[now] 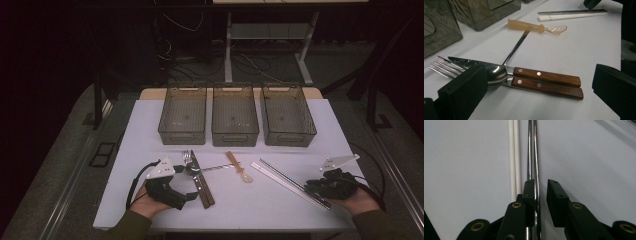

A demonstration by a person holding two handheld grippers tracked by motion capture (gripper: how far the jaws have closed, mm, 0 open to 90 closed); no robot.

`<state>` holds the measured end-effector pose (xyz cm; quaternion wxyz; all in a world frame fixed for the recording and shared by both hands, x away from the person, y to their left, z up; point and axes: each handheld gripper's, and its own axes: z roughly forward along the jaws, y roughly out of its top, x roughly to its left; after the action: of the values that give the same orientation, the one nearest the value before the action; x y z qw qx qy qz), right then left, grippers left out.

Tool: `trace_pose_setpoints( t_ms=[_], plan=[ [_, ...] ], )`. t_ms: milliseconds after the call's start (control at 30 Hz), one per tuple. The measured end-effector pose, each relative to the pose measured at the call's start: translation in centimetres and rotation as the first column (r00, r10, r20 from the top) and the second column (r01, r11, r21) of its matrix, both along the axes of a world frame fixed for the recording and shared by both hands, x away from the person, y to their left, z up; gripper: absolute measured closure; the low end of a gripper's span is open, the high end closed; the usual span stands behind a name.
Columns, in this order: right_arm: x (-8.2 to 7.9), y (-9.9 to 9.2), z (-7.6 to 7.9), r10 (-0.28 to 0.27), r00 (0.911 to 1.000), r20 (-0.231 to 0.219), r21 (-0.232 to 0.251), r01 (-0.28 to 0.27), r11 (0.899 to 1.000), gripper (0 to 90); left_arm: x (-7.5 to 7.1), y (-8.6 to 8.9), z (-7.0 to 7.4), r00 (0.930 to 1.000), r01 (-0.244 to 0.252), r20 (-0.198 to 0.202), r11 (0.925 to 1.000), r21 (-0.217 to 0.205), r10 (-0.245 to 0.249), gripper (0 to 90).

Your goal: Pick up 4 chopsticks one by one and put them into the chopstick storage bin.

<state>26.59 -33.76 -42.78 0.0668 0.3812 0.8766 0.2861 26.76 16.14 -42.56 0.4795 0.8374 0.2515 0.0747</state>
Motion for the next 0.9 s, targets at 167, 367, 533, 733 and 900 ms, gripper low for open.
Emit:
trace_pose_setpoints(
  t_ms=[167,367,533,733,900],
  plan=[
    [0.12,0.03,-0.23,0.013,0.9999,-0.008,-0.013,-0.013,1.000,78.9,-0.04,-0.02,0.00,1.0000,-0.004,-0.004,1.0000,-0.005,0.004,0.0],
    [0.24,0.08,-0.41,0.024,0.9997,-0.008,-0.024,-0.024,0.999,80.4,-0.04,-0.02,-0.01,1.0000,-0.003,-0.004,1.0000,-0.005,0.003,0.0],
    [0.33,0.13,-0.42,0.030,0.9995,-0.011,-0.032,-0.030,0.999,80.6,-0.04,-0.02,0.00,1.0000,-0.003,-0.004,1.0000,-0.006,0.003,0.0],
    [0.53,0.34,-0.52,0.035,0.9993,-0.016,-0.064,-0.036,0.997,81.1,-0.04,0.00,0.05,1.0000,-0.001,0.000,1.0000,-0.005,0.001,0.0],
    [0.82,0.83,-0.33,0.039,0.9985,-0.037,-0.105,-0.043,0.994,82.4,-0.07,-0.12,-0.01,1.0000,-0.004,-0.002,0.9999,-0.012,0.004,0.0]
  ],
)
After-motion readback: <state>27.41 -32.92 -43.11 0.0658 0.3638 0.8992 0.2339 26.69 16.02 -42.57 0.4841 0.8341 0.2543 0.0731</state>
